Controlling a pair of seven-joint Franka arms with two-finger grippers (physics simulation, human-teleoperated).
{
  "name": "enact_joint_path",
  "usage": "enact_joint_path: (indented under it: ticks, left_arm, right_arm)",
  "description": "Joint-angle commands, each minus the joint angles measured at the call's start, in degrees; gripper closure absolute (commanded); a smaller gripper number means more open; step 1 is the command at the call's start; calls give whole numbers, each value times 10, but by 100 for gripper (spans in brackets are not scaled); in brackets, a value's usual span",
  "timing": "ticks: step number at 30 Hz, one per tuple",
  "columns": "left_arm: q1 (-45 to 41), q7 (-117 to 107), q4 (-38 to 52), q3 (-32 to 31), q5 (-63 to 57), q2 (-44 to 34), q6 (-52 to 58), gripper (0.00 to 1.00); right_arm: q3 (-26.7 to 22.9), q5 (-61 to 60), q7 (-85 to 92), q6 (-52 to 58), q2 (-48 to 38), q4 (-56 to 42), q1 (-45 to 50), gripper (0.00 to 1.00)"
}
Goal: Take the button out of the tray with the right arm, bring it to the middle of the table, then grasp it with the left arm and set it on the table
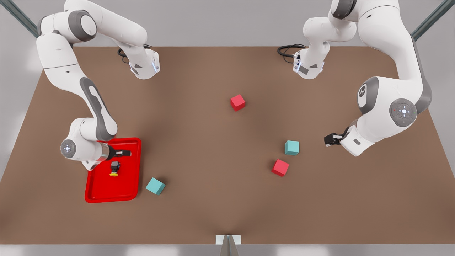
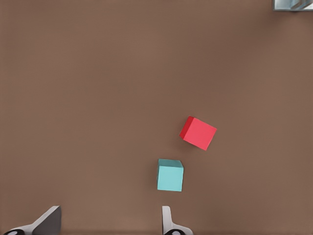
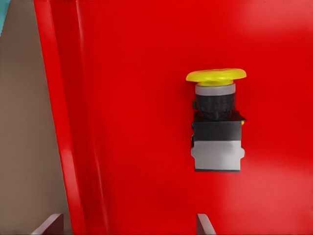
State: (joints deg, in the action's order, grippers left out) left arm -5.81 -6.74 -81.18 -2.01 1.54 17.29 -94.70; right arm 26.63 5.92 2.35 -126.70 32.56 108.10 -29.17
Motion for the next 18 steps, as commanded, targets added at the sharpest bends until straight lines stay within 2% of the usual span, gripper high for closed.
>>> enact_joint_path:
  ticks: [1, 4, 6, 18]
  left_arm:
    - [0, -19, 1, 0, 0, -1, 0, 0]
    - [-1, -19, 1, 0, 0, -2, 0, 0]
    - [-1, -19, 1, 0, 0, -1, 0, 0]
    - [-1, -20, 1, -1, 0, -1, 0, 0]
  right_arm:
    - [7, 18, 41, -93, -7, 11, -9, 0]
    - [7, 105, 41, -113, 10, 6, -8, 0]
    - [7, 127, 41, -56, 18, -26, -1, 0]
    - [8, 154, 40, -64, 47, -36, -5, 0]
